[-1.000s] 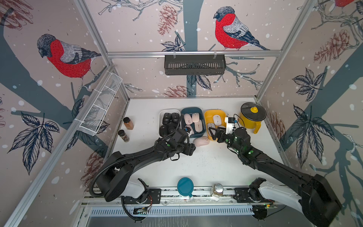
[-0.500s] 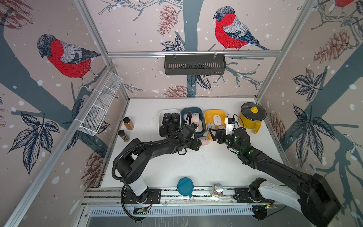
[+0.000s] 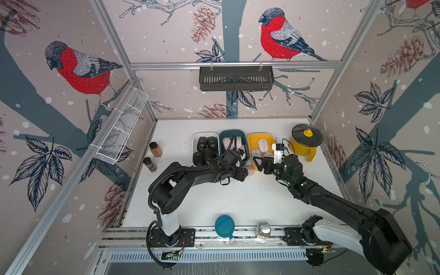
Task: Place the mice by color into the storage box
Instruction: Adjust the mouse at the center of the board.
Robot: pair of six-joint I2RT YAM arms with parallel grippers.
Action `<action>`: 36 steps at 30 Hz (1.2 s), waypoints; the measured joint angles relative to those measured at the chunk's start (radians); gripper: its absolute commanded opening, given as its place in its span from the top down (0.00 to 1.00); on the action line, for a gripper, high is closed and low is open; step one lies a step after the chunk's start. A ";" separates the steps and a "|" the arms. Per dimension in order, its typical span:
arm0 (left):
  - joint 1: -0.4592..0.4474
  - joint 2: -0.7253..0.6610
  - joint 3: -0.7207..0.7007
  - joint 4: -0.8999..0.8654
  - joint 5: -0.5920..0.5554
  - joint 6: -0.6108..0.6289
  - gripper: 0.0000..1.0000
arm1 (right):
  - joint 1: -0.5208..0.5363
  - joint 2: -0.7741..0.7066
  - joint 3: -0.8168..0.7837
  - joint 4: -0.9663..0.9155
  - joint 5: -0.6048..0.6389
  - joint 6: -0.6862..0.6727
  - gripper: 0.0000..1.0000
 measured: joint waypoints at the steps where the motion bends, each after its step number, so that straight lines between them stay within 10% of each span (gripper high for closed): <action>1: 0.000 0.006 0.010 0.002 0.003 0.002 0.22 | -0.001 0.003 0.000 0.002 -0.002 0.000 0.18; 36: -0.138 0.046 0.051 -0.038 -0.085 0.014 0.22 | -0.021 -0.035 -0.027 0.006 -0.006 0.023 0.18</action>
